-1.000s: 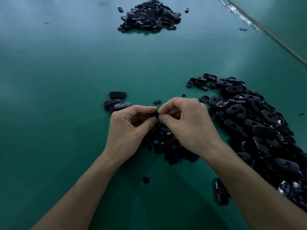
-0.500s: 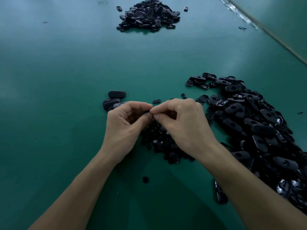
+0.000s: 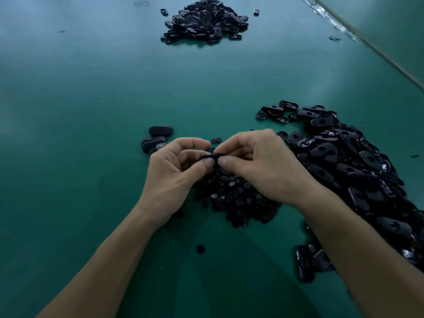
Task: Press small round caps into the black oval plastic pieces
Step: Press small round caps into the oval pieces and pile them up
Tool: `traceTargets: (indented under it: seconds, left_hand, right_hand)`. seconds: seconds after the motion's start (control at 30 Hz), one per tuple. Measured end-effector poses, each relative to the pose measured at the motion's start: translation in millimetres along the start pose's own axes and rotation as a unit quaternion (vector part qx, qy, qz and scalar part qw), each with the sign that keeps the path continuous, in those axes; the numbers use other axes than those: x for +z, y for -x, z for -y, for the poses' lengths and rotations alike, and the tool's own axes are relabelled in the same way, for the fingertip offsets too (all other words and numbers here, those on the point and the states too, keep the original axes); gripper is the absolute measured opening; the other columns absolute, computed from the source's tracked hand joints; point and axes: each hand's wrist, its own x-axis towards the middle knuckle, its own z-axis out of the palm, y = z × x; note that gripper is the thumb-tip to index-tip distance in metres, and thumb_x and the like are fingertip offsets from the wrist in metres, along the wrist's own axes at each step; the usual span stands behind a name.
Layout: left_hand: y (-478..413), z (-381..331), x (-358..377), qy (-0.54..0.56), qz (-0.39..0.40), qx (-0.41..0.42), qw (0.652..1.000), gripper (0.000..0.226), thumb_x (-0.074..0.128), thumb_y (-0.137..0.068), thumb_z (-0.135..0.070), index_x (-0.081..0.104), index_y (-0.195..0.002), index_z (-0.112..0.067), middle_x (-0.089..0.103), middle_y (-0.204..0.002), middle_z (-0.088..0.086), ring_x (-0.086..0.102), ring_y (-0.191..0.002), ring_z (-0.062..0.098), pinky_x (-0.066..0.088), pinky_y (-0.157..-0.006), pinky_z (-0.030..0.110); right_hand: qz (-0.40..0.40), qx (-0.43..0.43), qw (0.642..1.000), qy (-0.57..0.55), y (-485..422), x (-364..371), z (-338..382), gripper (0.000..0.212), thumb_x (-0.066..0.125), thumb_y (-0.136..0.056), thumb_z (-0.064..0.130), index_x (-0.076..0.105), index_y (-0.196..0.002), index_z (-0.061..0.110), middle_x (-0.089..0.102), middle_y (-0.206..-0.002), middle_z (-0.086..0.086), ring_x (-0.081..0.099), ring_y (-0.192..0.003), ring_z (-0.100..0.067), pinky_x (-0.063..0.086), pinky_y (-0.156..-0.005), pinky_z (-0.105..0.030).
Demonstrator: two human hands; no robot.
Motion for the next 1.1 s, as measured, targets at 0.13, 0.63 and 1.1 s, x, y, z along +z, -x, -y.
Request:
traceTargets:
  seconds: [0.13, 0.63, 1.1]
  left_hand:
    - [1.1, -2.0, 0.0, 0.015, -0.01, -0.007, 1.0, 0.022, 0.076, -0.078, -0.006, 0.072, -0.094, -0.02, 0.076, -0.08, 0.003, 0.07, -0.069, 0.009, 0.055, -0.067, 0.017]
    - [0.5, -2.9, 3.3, -0.031, -0.04, -0.011, 0.999, 0.013, 0.081, -0.062, -0.013, 0.078, -0.073, -0.019, 0.074, -0.068, 0.002, 0.067, -0.06, 0.009, 0.054, -0.06, 0.016]
    - [-0.3, 2.2, 5.5, -0.093, -0.066, 0.021, 0.993, 0.02, 0.082, -0.072, 0.004, 0.075, -0.075, -0.015, 0.074, -0.066, -0.002, 0.065, -0.057, 0.006, 0.053, -0.059, 0.016]
  right_hand:
    - [-0.003, -0.002, 1.0, -0.008, 0.4, -0.4, -0.5, 0.009, 0.076, -0.085, 0.016, 0.074, -0.084, 0.025, 0.075, -0.074, 0.01, 0.07, -0.07, -0.002, 0.057, -0.072, -0.023]
    - [-0.051, 0.013, 0.999, 0.01, 4.0, 5.2, 5.0, 0.009, 0.077, -0.076, 0.013, 0.073, -0.074, 0.022, 0.072, -0.065, 0.01, 0.064, -0.057, 0.004, 0.048, -0.056, -0.011]
    - [-0.016, 0.008, 0.998, 0.053, 3.0, -3.5, -0.9, 0.015, 0.071, -0.087, 0.013, 0.078, -0.09, 0.026, 0.072, -0.071, 0.014, 0.068, -0.07, 0.005, 0.051, -0.07, -0.01]
